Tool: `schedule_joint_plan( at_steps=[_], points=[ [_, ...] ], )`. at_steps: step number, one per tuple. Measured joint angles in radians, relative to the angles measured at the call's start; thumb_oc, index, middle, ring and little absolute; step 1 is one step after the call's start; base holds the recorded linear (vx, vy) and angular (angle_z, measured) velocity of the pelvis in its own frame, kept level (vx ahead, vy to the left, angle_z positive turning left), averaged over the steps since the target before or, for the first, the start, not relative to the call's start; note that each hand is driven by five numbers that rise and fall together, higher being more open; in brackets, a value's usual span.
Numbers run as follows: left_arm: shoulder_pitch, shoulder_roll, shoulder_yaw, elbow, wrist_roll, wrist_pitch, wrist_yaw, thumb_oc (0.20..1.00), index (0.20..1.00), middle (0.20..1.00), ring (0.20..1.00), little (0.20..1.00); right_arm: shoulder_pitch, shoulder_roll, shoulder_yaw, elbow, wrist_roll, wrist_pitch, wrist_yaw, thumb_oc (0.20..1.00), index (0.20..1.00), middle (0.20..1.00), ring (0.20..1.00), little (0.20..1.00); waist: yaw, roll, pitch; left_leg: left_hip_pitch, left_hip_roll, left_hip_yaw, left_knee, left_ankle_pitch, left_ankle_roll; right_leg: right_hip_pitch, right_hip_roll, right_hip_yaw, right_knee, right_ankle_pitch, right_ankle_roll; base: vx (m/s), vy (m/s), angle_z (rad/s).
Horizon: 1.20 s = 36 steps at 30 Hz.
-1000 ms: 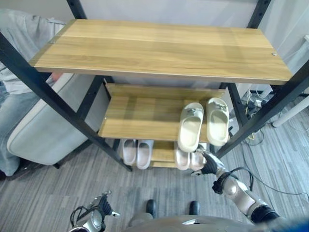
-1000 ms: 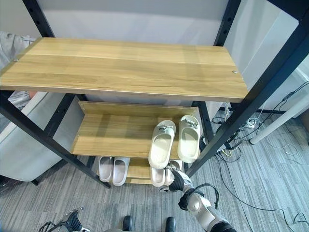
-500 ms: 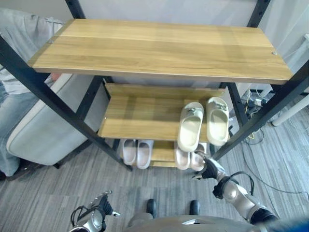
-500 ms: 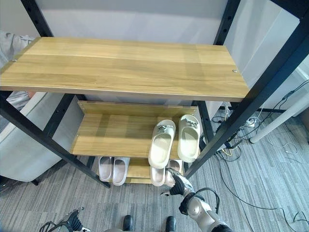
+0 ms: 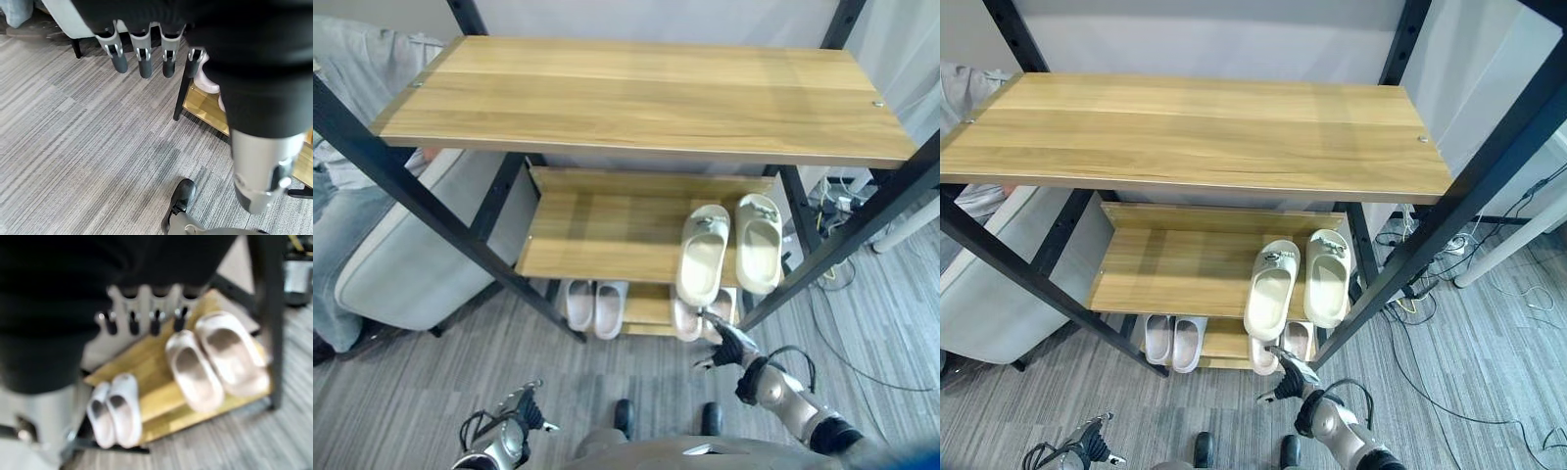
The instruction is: Arrange the slippers neatly on the shoe rack.
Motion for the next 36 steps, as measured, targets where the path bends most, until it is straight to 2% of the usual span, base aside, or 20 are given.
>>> schedule_joint_plan(
  at_steps=[13, 18, 36],
  points=[
    [-0.033, 0.003, -0.029, 0.0, 0.0, 0.001, 0.001, 1.0, 1.0, 1.0, 1.0, 1.0, -0.123, 0.072, 0.03, 0.027, 0.039, 0.008, -0.001, 1.0, 1.0, 1.0, 1.0, 1.0, 0.047, -0.014, 0.041, -0.052, -0.006, -0.035, 0.005, 0.014, -0.007, -0.03, -0.005, -0.035, 0.0, 0.001, 0.0, -0.02, 0.022, 0.09],
    [-0.039, 0.004, -0.03, 0.001, 0.003, 0.001, 0.001, 1.0, 1.0, 1.0, 1.0, 1.0, -0.166, 0.102, 0.048, 0.044, 0.04, 0.009, -0.001, 1.0, 1.0, 1.0, 1.0, 1.0, 0.053, -0.015, 0.054, -0.07, -0.01, -0.042, 0.005, 0.018, -0.001, -0.046, -0.008, -0.039, 0.001, 0.002, 0.0, 0.0, 0.015, 0.02],
    [-0.041, 0.005, -0.03, 0.001, 0.044, 0.006, 0.002, 1.0, 1.0, 1.0, 1.0, 1.0, -0.241, 0.098, 0.076, -0.009, 0.072, 0.008, -0.009, 1.0, 1.0, 1.0, 1.0, 1.0, 0.063, -0.011, 0.074, -0.062, -0.015, -0.044, 0.005, 0.017, -0.004, -0.038, -0.012, -0.037, 0.001, 0.003, 0.002, 0.0, 0.002, 0.0]
  ],
)
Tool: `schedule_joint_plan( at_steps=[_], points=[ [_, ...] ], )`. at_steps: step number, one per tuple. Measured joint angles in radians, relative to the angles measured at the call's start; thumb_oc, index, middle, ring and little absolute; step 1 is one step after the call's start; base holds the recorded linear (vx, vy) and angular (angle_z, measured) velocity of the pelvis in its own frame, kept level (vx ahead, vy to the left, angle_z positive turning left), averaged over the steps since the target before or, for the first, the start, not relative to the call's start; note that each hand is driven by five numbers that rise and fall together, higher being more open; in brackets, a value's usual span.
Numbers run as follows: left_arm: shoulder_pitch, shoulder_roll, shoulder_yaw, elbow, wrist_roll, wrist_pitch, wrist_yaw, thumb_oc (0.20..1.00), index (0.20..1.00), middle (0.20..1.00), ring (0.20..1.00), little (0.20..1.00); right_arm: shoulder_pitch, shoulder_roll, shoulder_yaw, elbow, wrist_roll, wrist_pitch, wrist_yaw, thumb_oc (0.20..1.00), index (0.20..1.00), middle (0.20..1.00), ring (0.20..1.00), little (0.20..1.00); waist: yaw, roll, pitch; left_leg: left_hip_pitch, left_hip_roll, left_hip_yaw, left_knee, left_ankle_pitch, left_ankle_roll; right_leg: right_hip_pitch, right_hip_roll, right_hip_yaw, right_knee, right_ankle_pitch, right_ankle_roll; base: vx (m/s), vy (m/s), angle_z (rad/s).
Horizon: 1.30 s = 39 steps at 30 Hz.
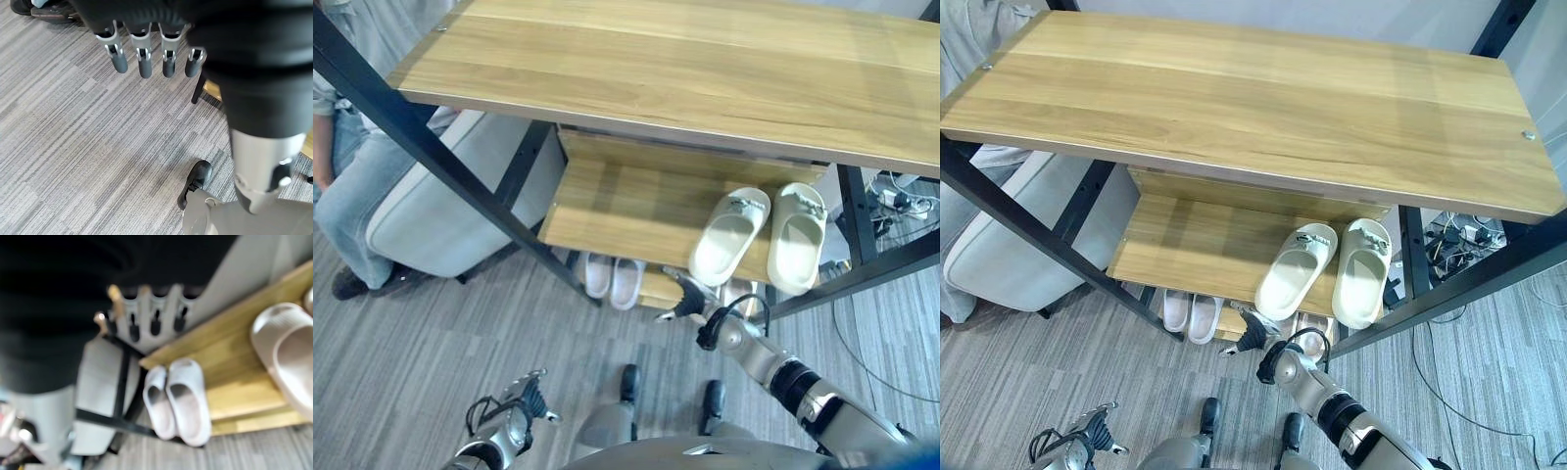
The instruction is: Arrange the slippers neatly on the shoe rack.
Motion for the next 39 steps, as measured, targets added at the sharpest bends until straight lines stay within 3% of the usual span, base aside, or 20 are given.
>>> schedule_joint_plan(
  at_steps=[6, 13, 20, 28, 39],
  points=[
    [0.005, 0.0, 0.0, 0.0, 0.035, 0.002, -0.001, 1.0, 1.0, 1.0, 1.0, 1.0, 0.023, -0.028, -0.007, -0.055, -0.001, -0.002, -0.003, 1.0, 1.0, 1.0, 1.0, 1.0, -0.005, -0.001, 0.0, 0.02, 0.001, 0.01, 0.0, 0.003, 0.005, 0.017, 0.0, 0.005, 0.0, 0.001, 0.0, 0.01, -0.015, -0.04],
    [0.018, 0.0, 0.001, 0.001, 0.036, 0.014, -0.002, 1.0, 1.0, 1.0, 1.0, 1.0, 0.158, -0.083, -0.114, -0.131, -0.002, -0.002, -0.031, 1.0, 1.0, 1.0, 1.0, 1.0, -0.028, -0.001, -0.002, 0.049, 0.002, 0.033, -0.002, -0.004, 0.004, 0.031, 0.0, 0.034, 0.0, 0.004, 0.001, 0.0, -0.02, -0.1],
    [0.047, -0.001, 0.001, 0.002, 0.037, 0.016, -0.008, 1.0, 1.0, 1.0, 1.0, 1.0, 0.253, -0.12, -0.173, -0.153, -0.002, -0.003, -0.033, 1.0, 1.0, 1.0, 1.0, 1.0, -0.069, 0.014, -0.03, 0.055, 0.004, 0.05, -0.005, -0.007, 0.005, 0.029, 0.001, 0.045, 0.0, 0.009, 0.003, 0.0, -0.012, -0.07],
    [0.082, -0.002, 0.001, 0.042, 0.072, 0.019, -0.02, 1.0, 1.0, 1.0, 1.0, 1.0, 0.267, -0.114, -0.191, -0.085, 0.007, -0.001, -0.03, 1.0, 1.0, 1.0, 1.0, 1.0, -0.074, 0.04, -0.08, 0.066, 0.006, 0.068, -0.005, -0.01, 0.007, 0.031, 0.004, 0.058, 0.0, 0.01, 0.002, 0.0, -0.004, -0.06],
    [0.104, 0.001, 0.001, 0.084, 0.078, 0.025, -0.08, 1.0, 1.0, 1.0, 1.0, 1.0, 0.265, -0.056, -0.153, 0.102, 0.031, 0.018, 0.041, 1.0, 1.0, 1.0, 1.0, 1.0, -0.063, 0.019, -0.112, 0.071, 0.005, 0.063, -0.006, -0.01, 0.007, 0.039, 0.003, 0.056, 0.0, 0.01, 0.002, 0.0, 0.006, 0.01]
  ],
)
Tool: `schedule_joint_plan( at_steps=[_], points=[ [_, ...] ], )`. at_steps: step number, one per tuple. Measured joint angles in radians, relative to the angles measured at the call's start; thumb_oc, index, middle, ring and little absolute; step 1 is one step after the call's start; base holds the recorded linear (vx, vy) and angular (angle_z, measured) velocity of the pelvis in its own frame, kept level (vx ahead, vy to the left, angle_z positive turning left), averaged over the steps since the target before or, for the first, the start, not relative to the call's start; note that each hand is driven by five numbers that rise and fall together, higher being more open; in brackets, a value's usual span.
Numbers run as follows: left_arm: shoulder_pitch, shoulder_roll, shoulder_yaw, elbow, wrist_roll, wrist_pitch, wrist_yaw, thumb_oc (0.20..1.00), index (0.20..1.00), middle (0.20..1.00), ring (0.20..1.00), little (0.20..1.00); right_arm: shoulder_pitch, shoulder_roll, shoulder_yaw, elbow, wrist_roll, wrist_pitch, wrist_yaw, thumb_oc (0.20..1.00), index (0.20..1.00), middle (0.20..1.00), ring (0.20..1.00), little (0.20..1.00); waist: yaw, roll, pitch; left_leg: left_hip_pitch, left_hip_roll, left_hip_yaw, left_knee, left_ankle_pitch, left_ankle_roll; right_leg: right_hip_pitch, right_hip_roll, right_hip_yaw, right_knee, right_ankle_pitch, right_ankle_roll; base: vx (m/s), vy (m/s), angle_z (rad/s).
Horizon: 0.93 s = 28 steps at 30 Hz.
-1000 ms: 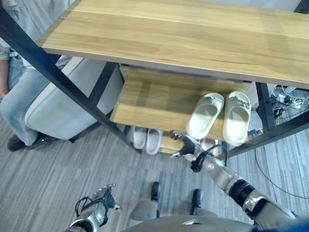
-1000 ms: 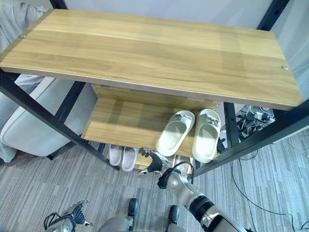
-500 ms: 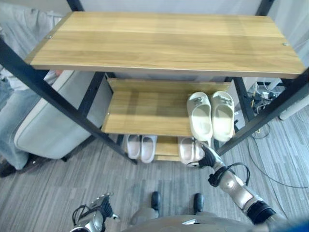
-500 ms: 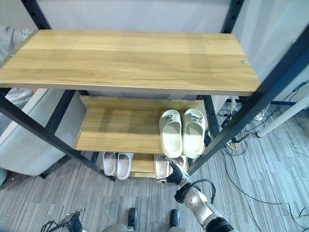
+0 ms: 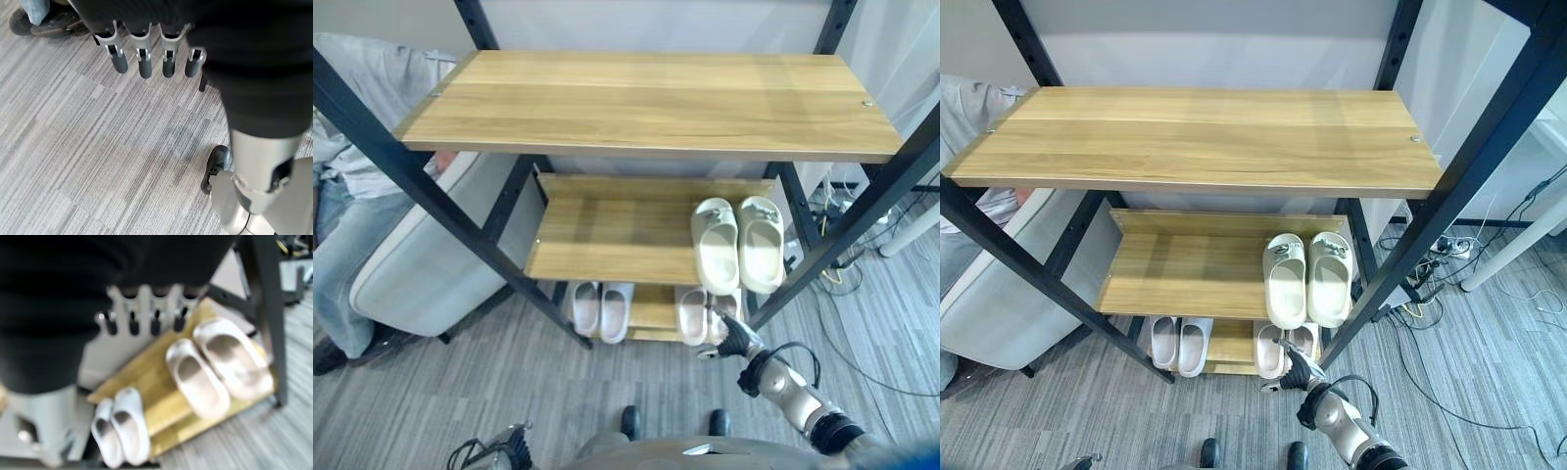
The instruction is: Arrange the slippers neatly on the shoe rack.
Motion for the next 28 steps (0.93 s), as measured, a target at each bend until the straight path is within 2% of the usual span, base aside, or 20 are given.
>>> schedule_joint_plan(
  at_steps=[6, 11, 15, 21, 28],
  points=[
    [-0.015, 0.001, -0.001, 0.017, -0.003, 0.0, -0.015, 1.0, 1.0, 1.0, 1.0, 1.0, 0.047, 0.035, -0.011, 0.168, 0.016, 0.022, 0.019, 1.0, 1.0, 1.0, 1.0, 1.0, -0.012, -0.008, -0.01, 0.018, -0.001, -0.002, 0.0, -0.003, -0.001, 0.019, -0.002, -0.001, 0.0, -0.005, 0.001, 0.0, 0.003, 0.01],
    [-0.027, 0.0, 0.002, 0.036, -0.028, 0.007, -0.015, 1.0, 1.0, 1.0, 1.0, 1.0, 0.092, 0.062, -0.091, 0.336, 0.021, 0.046, 0.021, 1.0, 1.0, 1.0, 1.0, 1.0, -0.029, -0.02, -0.021, 0.031, 0.002, -0.001, -0.001, -0.003, -0.001, 0.03, -0.003, -0.002, 0.0, -0.007, -0.001, 0.0, -0.002, -0.02],
    [-0.037, 0.0, 0.056, 0.037, -0.149, 0.013, -0.018, 1.0, 1.0, 1.0, 1.0, 1.0, 0.128, 0.063, -0.203, 0.454, 0.055, 0.056, 0.011, 1.0, 1.0, 1.0, 1.0, 1.0, -0.038, -0.025, -0.034, 0.06, 0.004, -0.008, -0.001, -0.01, 0.002, 0.06, -0.002, -0.003, -0.001, -0.016, -0.002, 0.0, -0.02, 0.05],
    [-0.034, 0.0, 0.08, 0.034, -0.291, 0.008, -0.046, 1.0, 1.0, 1.0, 1.0, 1.0, 0.178, 0.053, -0.287, 0.519, 0.091, 0.07, 0.007, 1.0, 1.0, 1.0, 1.0, 1.0, -0.048, -0.035, -0.047, 0.086, 0.009, -0.011, -0.001, -0.012, 0.0, 0.088, 0.002, -0.005, -0.001, -0.024, -0.009, -0.01, -0.035, 0.0],
    [-0.02, -0.005, 0.08, 0.038, -0.329, 0.0, -0.075, 1.0, 1.0, 1.0, 1.0, 1.0, 0.236, 0.062, -0.354, 0.594, 0.134, 0.072, 0.008, 1.0, 1.0, 1.0, 1.0, 1.0, -0.052, -0.052, -0.068, 0.103, 0.01, -0.012, -0.001, -0.014, -0.001, 0.104, 0.002, -0.006, 0.0, -0.031, -0.001, -0.02, -0.035, 0.0]
  ],
)
